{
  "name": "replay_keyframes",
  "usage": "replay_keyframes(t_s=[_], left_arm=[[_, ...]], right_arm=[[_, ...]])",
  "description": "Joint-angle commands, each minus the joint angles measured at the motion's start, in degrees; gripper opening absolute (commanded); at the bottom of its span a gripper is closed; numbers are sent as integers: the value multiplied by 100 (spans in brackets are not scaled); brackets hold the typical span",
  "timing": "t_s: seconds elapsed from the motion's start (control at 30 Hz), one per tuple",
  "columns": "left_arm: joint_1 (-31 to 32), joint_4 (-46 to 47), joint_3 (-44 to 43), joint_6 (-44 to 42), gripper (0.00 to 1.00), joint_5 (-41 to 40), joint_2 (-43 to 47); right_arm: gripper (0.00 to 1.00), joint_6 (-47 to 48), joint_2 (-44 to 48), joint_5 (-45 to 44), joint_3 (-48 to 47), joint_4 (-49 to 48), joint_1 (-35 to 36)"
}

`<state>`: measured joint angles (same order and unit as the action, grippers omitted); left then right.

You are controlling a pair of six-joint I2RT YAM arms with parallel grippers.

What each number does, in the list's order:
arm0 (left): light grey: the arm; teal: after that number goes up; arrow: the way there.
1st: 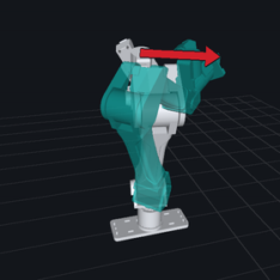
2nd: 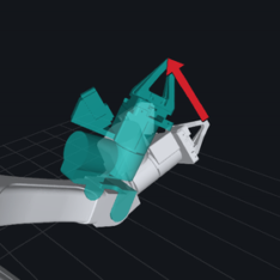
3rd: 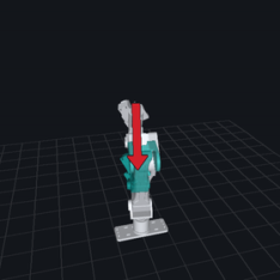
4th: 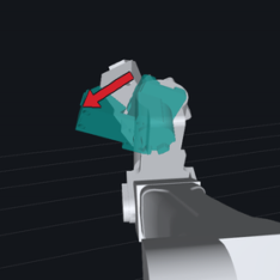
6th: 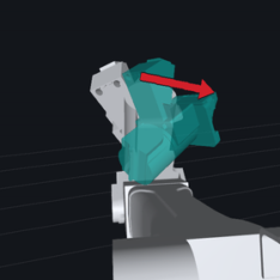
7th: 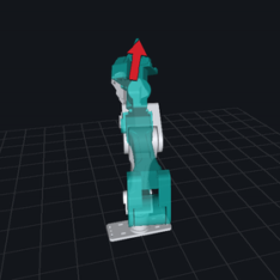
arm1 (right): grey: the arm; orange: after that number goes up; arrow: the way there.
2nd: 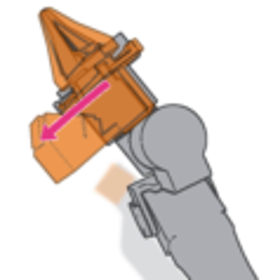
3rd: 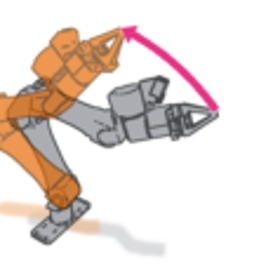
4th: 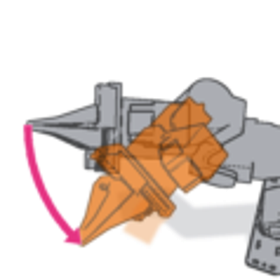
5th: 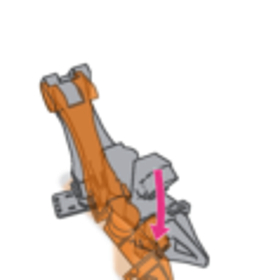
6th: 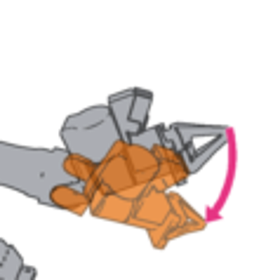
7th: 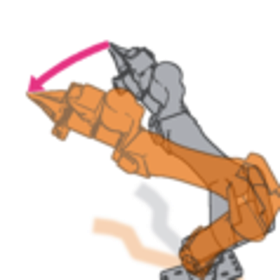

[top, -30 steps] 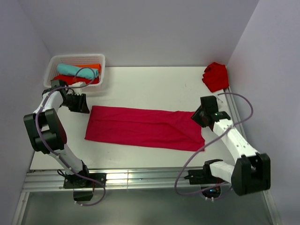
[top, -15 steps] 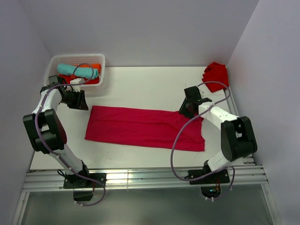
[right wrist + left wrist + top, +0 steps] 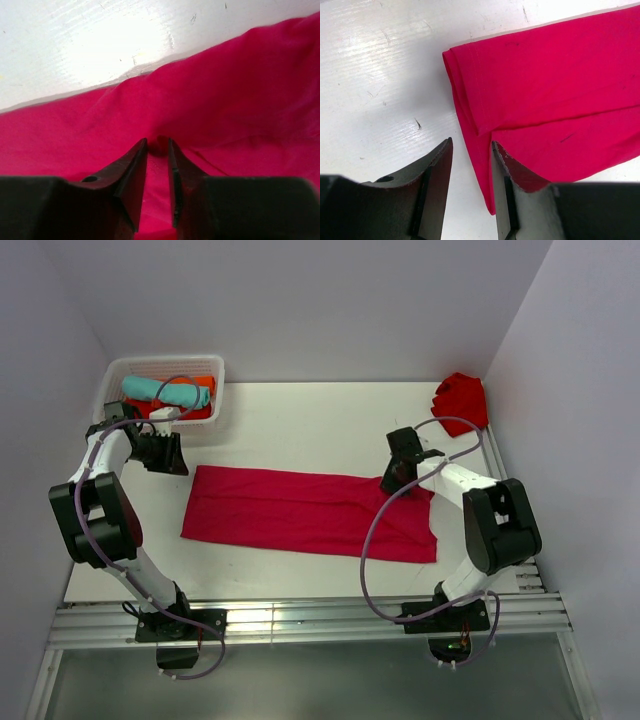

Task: Roll the t-shirts
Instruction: Fold the tshirt

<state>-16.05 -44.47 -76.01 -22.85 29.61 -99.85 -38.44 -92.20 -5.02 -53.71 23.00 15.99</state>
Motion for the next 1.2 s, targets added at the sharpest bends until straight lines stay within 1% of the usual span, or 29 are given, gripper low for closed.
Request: replay_keyframes(t_s=[0.0,0.07,0.1,0.17,0.3,0.6,0.77,0.9,1.07,1.17], left_arm=[[-3,-44,-134,-9,42,124,115],[-3,-53,-125,-26,41,116,124],[-3,-45,-116,-35,41,116,133],[-12,-44,-107,-26,41,124,133],[-3,-44,-107,-18,41,151,141],[49,-79,-98,-70,40,177,89],[85,-97,-81,-97,40,177,80],[146,-115,-63,-132,40,177,80],[208,-123,-28,-158,40,133,80],[226,-150,-28,-184,40,124,71]], right_arm=[[25,55,9,-61,-192,-173,54],[15,29,97,-113,-175,-130,71],[8,20,150,-131,-175,-121,80],[5,-15,316,-192,-157,-16,115],[2,-67,685,-254,-113,125,229],[1,-480,1652,-421,317,354,686],[1,-823,2013,-570,607,415,1142],[1,-1069,2092,-667,748,389,1520],[1,-1412,1952,-737,933,266,1934],[6,-1552,1847,-790,986,257,2180]])
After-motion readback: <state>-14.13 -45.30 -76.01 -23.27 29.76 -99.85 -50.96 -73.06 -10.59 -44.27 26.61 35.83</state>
